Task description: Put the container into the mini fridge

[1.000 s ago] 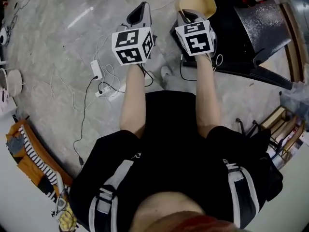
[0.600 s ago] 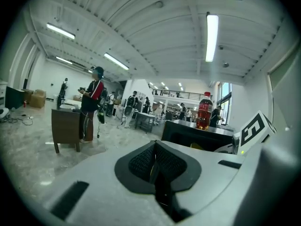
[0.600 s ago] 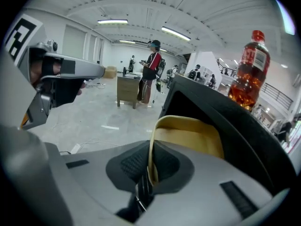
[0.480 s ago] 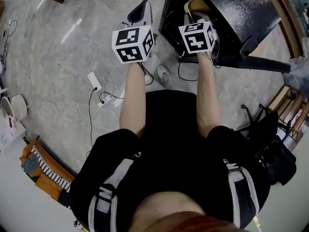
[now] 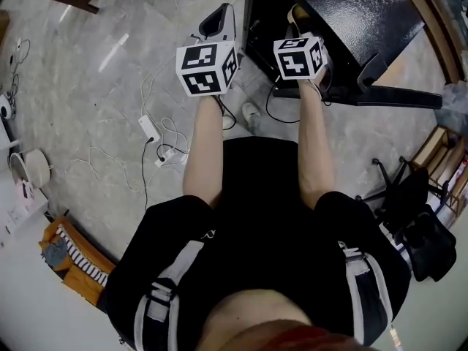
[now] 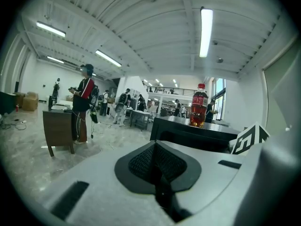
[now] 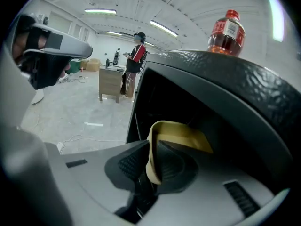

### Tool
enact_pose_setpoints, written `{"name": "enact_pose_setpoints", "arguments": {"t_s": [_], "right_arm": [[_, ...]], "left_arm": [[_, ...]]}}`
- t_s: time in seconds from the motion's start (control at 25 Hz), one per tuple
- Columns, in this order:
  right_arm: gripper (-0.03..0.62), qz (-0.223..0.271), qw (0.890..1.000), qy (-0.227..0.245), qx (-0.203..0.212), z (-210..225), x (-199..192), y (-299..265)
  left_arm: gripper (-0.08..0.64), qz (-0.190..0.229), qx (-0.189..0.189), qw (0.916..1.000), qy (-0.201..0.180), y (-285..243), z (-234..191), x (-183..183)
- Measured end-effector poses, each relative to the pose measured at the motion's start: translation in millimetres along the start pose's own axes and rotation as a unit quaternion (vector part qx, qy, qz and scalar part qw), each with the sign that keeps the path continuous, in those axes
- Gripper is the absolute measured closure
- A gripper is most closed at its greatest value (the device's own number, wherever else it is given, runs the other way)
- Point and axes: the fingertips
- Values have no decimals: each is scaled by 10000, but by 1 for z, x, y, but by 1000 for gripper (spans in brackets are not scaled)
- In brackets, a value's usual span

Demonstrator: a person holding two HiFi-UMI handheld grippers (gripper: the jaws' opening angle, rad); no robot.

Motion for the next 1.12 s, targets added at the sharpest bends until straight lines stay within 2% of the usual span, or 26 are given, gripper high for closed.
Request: {"name": "enact_pose_setpoints", "arguments": {"t_s": [0.04, 0.08, 0.12, 0.32, 0.36, 0.52, 0.68, 0.8, 0.92, 1.12], "right_arm": [[560, 21, 10000, 13, -9, 0, 1, 0], [514, 55, 10000, 26, 3, 0, 3, -1], [495, 104, 9999, 44, 25, -2, 6, -1], [497, 668, 9972, 248, 234, -24, 40, 5], [522, 859, 9952, 318, 330, -32, 51, 7], [560, 1717, 9791, 455, 991, -75, 97, 16], [569, 2466, 9538, 121, 1711, -112, 141, 26], [577, 2997, 9248, -372, 2313, -143, 180, 32], [580, 3276, 9008, -594, 2787, -170, 206, 42], [580, 3782, 8546, -633, 3501, -212, 256, 66]], "left_arm": [[552, 9, 7, 10000, 7, 0, 0, 1], [552, 17, 17, 10000, 15, 0, -1, 1], [552, 23, 30, 10000, 23, 0, -2, 0], [552, 83, 162, 9998, 84, 7, -13, 1], [552, 108, 216, 9997, 97, 9, -18, 2], [552, 292, 603, 9977, 119, 30, -47, 12], [552, 588, 1178, 9912, 153, 63, -92, 30], [552, 815, 1790, 9803, 187, 94, -132, 43], [552, 944, 2179, 9713, 165, 122, -155, 51], [552, 1243, 2946, 9474, 142, 172, -199, 68]]}}
Point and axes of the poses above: the fingertips, and each gripper's own axes: y backward along the fingers, z to its right, x out of its top, and after that the axes turned 7 degrees about x, right-handed
